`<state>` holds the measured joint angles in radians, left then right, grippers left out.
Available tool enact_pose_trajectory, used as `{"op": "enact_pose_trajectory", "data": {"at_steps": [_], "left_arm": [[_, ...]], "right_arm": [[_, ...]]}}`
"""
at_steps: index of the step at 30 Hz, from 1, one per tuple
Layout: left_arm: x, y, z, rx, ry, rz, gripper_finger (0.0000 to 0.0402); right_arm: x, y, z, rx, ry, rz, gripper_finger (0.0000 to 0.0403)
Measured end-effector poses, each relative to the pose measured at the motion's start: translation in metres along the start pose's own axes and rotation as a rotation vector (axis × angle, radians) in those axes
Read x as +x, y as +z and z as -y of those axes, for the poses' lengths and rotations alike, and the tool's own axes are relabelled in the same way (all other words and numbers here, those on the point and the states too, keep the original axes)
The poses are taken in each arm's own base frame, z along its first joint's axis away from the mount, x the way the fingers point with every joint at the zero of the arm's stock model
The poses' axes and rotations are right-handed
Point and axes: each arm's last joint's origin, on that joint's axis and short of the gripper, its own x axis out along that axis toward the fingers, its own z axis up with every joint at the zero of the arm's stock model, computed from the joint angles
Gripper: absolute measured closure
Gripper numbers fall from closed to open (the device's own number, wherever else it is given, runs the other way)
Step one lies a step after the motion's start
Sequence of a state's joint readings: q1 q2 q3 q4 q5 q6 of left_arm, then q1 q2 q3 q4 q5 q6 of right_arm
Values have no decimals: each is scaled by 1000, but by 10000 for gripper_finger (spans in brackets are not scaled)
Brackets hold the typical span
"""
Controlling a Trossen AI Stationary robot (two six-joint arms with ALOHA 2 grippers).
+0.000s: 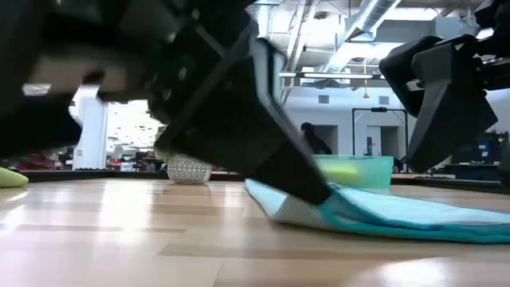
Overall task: Roll microfiber towels into tight, uniform cylinder then place into a basket
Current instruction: Roll the blue microfiber cloth
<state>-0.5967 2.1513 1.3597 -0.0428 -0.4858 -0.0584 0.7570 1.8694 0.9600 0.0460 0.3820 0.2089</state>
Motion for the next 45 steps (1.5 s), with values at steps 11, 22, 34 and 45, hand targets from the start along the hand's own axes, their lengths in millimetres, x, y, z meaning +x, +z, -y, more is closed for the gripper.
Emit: {"op": "enact_pose_trajectory", "data": {"at_steps": [11,22,34,45], "left_arm": [[-18,-8,28,-45,150,40,401],[-20,-12,33,-30,134,10,401],[-20,-18,35,27,18,-58,328],[-12,-23,40,135,39,-51,235]], "right_arm": [[-1,-2,-3,-11,17,-15,168],[-8,-20,-13,-84,37,-158,212],[-9,-24,-10,-65,26,-224,337],[-10,-26,-13,-53,10,-222,376]]}}
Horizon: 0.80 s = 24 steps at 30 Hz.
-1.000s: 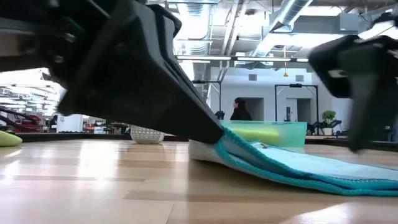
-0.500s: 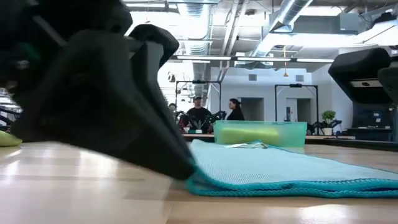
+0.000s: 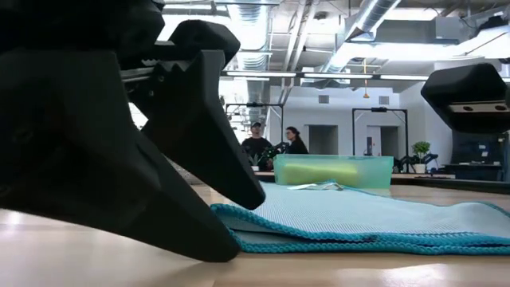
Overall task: Roll microfiber towels into tight, uniform cylinder then place into a basket
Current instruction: Roll the blue microfiber cloth
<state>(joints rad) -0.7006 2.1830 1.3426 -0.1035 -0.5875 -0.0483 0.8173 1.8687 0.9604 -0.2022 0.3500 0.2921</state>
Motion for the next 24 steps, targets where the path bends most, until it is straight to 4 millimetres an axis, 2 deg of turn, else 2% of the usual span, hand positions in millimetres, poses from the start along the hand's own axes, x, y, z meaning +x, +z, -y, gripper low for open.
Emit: {"op": "enact_pose_trajectory", "data": {"at_steps": [4,13,19,24], "left_arm": [[0,0,1,-13,-2,5,260],[1,-2,3,-80,-35,-9,391],[-2,9,5,-98,-68,-5,395],[-11,25,1,-197,-39,-71,399]], "right_arm": [[0,0,0,7,2,-1,372],[-1,0,-2,1,5,3,390],[-6,-2,-14,-25,41,22,386],[-24,2,-21,-7,79,72,395]]}}
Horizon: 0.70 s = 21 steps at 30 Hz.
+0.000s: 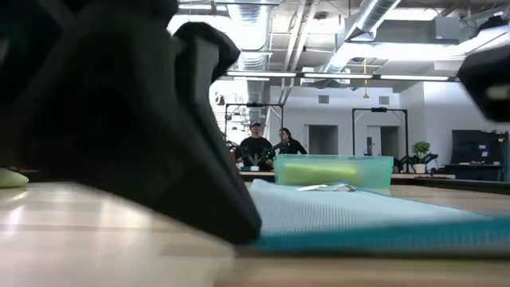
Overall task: Roll microfiber towels into tight, uniform cylinder then place into a basket
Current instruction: Roll the blue microfiber cloth
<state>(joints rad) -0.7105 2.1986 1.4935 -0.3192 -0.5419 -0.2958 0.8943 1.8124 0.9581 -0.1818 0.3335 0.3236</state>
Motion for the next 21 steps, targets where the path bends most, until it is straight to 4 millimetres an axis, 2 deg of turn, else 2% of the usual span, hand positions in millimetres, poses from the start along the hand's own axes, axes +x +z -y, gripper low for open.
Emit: {"op": "enact_pose_trajectory", "data": {"at_steps": [4,11,21], "left_arm": [[-4,7,-1,-41,7,-7,398],[0,10,-11,-177,13,-33,398],[-2,13,-5,-89,-75,-13,397]], "right_arm": [[-8,3,-2,55,32,19,388],[-5,3,5,132,17,-11,394],[-6,3,2,131,29,3,384]]}}
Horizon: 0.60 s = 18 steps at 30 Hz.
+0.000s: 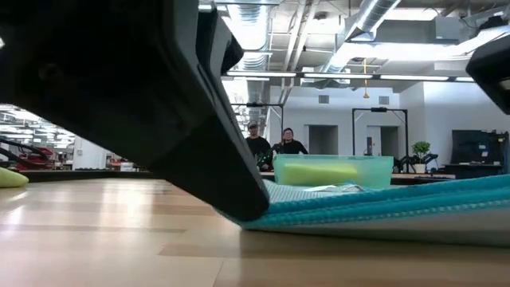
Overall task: Roll microfiber towels into tight, uniform cylinder then place into a basket
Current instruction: Roll the blue microfiber cloth
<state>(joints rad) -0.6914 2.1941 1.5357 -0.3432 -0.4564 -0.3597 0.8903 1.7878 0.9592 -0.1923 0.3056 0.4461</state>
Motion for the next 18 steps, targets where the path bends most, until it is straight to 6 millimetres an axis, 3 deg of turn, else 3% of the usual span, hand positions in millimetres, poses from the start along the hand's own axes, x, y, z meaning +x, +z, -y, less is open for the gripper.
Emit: {"op": "enact_pose_trajectory", "data": {"at_steps": [6,12,18], "left_arm": [[0,1,-2,2,66,24,395],[-1,1,-1,9,62,12,388],[-10,14,4,-4,26,35,399]], "right_arm": [[0,0,0,1,1,2,396],[-1,1,-3,0,8,20,384],[-1,1,-5,-3,20,22,392]]}}
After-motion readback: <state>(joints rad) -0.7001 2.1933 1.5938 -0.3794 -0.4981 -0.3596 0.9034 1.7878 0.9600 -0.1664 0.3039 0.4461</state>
